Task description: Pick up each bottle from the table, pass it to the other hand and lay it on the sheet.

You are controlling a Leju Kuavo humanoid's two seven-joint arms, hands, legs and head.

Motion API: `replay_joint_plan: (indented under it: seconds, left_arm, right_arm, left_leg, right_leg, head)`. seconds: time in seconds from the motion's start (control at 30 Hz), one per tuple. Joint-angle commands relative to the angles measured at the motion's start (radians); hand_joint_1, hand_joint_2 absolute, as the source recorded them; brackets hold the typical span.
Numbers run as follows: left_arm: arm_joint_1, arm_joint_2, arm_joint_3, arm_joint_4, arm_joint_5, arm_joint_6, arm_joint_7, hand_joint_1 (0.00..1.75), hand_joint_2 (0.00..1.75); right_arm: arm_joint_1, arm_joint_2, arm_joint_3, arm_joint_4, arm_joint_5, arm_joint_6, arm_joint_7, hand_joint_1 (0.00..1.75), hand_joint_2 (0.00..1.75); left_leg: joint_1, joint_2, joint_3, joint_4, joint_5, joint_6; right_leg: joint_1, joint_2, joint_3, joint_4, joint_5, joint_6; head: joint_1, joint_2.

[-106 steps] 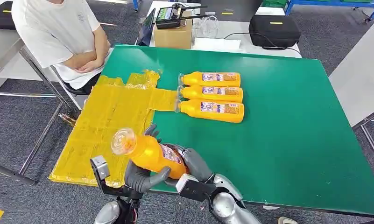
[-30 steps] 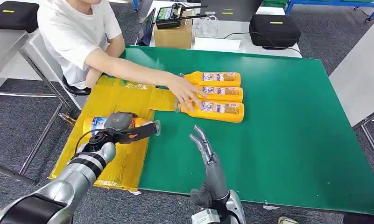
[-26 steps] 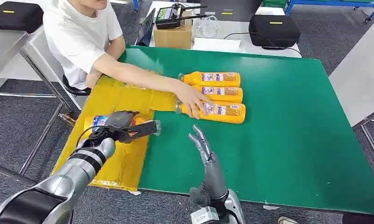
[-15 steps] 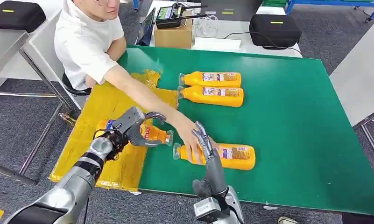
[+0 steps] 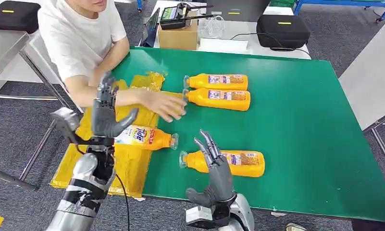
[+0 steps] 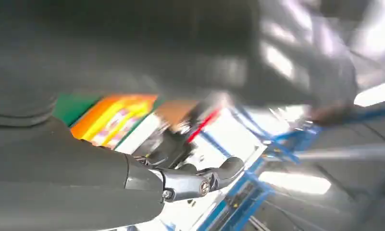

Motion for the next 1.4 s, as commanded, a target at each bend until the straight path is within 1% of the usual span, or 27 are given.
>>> replay_joint_plan:
  seconds: [0.03,0.1,0.17,0.2,0.33,0.5,0.6,0.67,0.7,0.73,0.87,0.97,1.0,1.03,1.17,1.3,1.37,1.4]
  left_arm:
    - [0.235,-0.091,0.111,-0.397,0.137,0.011,-0.013,0.00,1.75]
    - [0.286,-0.108,0.124,-0.450,0.134,0.054,-0.020,0.00,1.75]
    - [0.315,-0.103,0.120,-0.476,0.127,0.055,-0.029,0.00,1.75]
    - [0.341,-0.105,0.121,-0.503,0.081,0.088,-0.069,0.00,1.75]
    - [0.392,-0.092,0.108,-0.549,0.041,0.093,-0.096,0.00,1.75]
    - [0.404,-0.090,0.098,-0.560,0.032,0.091,-0.100,0.00,1.75]
    - [0.400,-0.090,0.096,-0.557,0.030,0.091,-0.101,0.00,1.75]
    - [0.400,-0.090,0.096,-0.557,0.030,0.091,-0.101,0.00,1.75]
    - [0.399,-0.087,0.088,-0.556,0.019,0.097,-0.103,0.00,1.75]
    - [0.399,-0.086,0.082,-0.556,0.016,0.096,-0.105,0.00,1.75]
    - [0.398,-0.081,0.062,-0.548,-0.013,0.121,-0.116,0.00,1.75]
    - [0.423,-0.089,0.077,-0.568,-0.024,0.138,-0.113,0.00,1.75]
    - [0.437,-0.090,0.079,-0.577,-0.032,0.141,-0.105,0.00,1.75]
    - [0.447,-0.095,0.082,-0.584,-0.035,0.144,-0.104,0.00,1.75]
    - [0.460,-0.097,0.075,-0.598,-0.056,0.148,-0.099,0.00,1.75]
    - [0.451,-0.092,0.071,-0.589,-0.057,0.143,-0.083,0.00,1.75]
    - [0.444,-0.089,0.072,-0.582,-0.058,0.140,-0.076,0.00,1.75]
    - [0.441,-0.093,0.075,-0.580,-0.010,0.114,-0.046,0.00,1.75]
  right_arm:
    - [-0.099,-0.096,-0.133,0.234,0.292,0.003,0.268,0.00,1.75]
    - [-0.089,-0.103,-0.186,0.247,0.315,0.018,0.310,0.00,1.75]
    - [-0.082,-0.115,-0.201,0.247,0.331,0.026,0.318,0.00,1.75]
    - [-0.068,-0.114,-0.232,0.245,0.358,0.036,0.343,0.00,1.75]
    - [-0.049,-0.121,-0.269,0.242,0.376,0.070,0.371,0.00,1.75]
    - [-0.047,-0.122,-0.277,0.245,0.374,0.081,0.371,0.00,1.75]
    - [-0.049,-0.120,-0.276,0.247,0.376,0.083,0.371,0.00,1.75]
    - [-0.049,-0.120,-0.276,0.247,0.376,0.083,0.371,0.00,1.75]
    - [-0.050,-0.116,-0.284,0.254,0.368,0.110,0.373,0.00,1.75]
    - [-0.049,-0.114,-0.291,0.254,0.339,0.137,0.360,0.00,1.75]
    - [-0.072,-0.116,-0.279,0.286,0.364,0.185,0.372,0.00,1.75]
    - [-0.073,-0.119,-0.266,0.259,0.472,0.210,0.531,0.00,1.75]
    - [-0.065,-0.121,-0.275,0.230,0.481,0.222,0.558,0.00,1.75]
    - [-0.056,-0.126,-0.279,0.209,0.494,0.235,0.577,0.00,1.75]
    - [-0.045,-0.159,-0.280,0.171,0.523,0.320,0.617,0.00,1.75]
    - [-0.052,-0.171,-0.286,0.167,0.524,0.344,0.631,0.00,1.75]
    - [-0.065,-0.178,-0.282,0.172,0.547,0.367,0.658,0.00,1.75]
    - [-0.079,-0.187,-0.271,0.178,0.565,0.392,0.681,0.00,1.75]
  left_leg:
    - [0.000,0.002,0.003,-0.003,0.000,0.004]
    - [0.000,0.002,0.002,-0.002,0.000,0.003]
    - [0.000,0.002,0.003,-0.003,0.000,0.003]
    - [0.000,0.001,0.002,-0.002,0.000,0.002]
    - [0.000,0.001,0.003,-0.002,-0.001,0.002]
    - [0.000,0.000,0.001,-0.001,0.000,0.002]
    - [0.000,-0.001,0.003,-0.003,0.000,0.003]
    - [0.000,-0.001,0.001,-0.001,0.000,0.002]
    - [0.000,-0.001,0.001,-0.001,0.000,0.002]
    - [0.000,-0.001,0.002,-0.002,0.000,0.003]
    - [0.000,-0.001,0.002,-0.002,0.000,0.002]
    - [0.000,0.000,0.002,-0.002,0.000,0.002]
    - [0.000,0.000,0.001,-0.001,0.000,0.002]
    - [0.000,0.001,0.003,-0.002,0.000,0.003]
    - [-0.001,-0.002,0.002,-0.001,0.000,0.003]
    - [0.000,-0.002,0.003,-0.002,0.000,0.003]
    - [-0.001,-0.002,0.003,-0.001,0.000,0.003]
    - [0.000,-0.002,0.004,-0.002,0.000,0.003]
  right_leg:
    - [0.001,0.003,0.003,-0.004,0.001,-0.004]
    - [0.001,0.002,0.001,-0.003,0.001,-0.003]
    - [0.001,0.002,0.003,-0.004,0.001,-0.004]
    - [0.000,0.001,0.002,-0.003,0.001,-0.003]
    - [0.001,0.001,0.002,-0.003,0.000,-0.004]
    - [0.000,0.000,0.000,-0.002,0.000,-0.002]
    - [0.001,0.000,0.003,-0.004,0.001,-0.005]
    - [0.001,0.000,0.001,-0.002,0.000,-0.003]
    - [0.000,0.000,0.000,-0.001,0.000,-0.002]
    - [0.001,-0.001,0.002,-0.003,0.000,-0.004]
    - [0.001,-0.001,0.001,-0.002,0.000,-0.003]
    - [0.001,0.000,0.001,-0.002,0.000,-0.004]
    - [0.000,0.001,0.000,-0.002,0.000,-0.003]
    - [0.001,0.001,0.001,-0.003,0.000,-0.004]
    - [0.000,-0.001,0.001,-0.002,0.000,-0.003]
    - [0.001,-0.001,0.003,-0.004,0.000,-0.005]
    - [0.000,-0.002,0.003,-0.002,0.000,-0.003]
    - [0.001,-0.001,0.004,-0.003,0.000,-0.004]
  head:
    - [0.000,0.000]
    - [0.000,0.000]
    - [0.000,0.000]
    - [0.000,0.000]
    - [0.000,0.000]
    - [0.000,0.000]
    - [0.000,0.000]
    - [0.000,0.000]
    - [0.000,0.000]
    - [0.000,0.000]
    - [0.000,0.000]
    - [0.000,0.000]
    - [0.000,0.000]
    - [0.000,0.000]
    - [0.000,0.000]
    - [0.000,0.000]
    - [0.000,0.000]
    - [0.000,0.000]
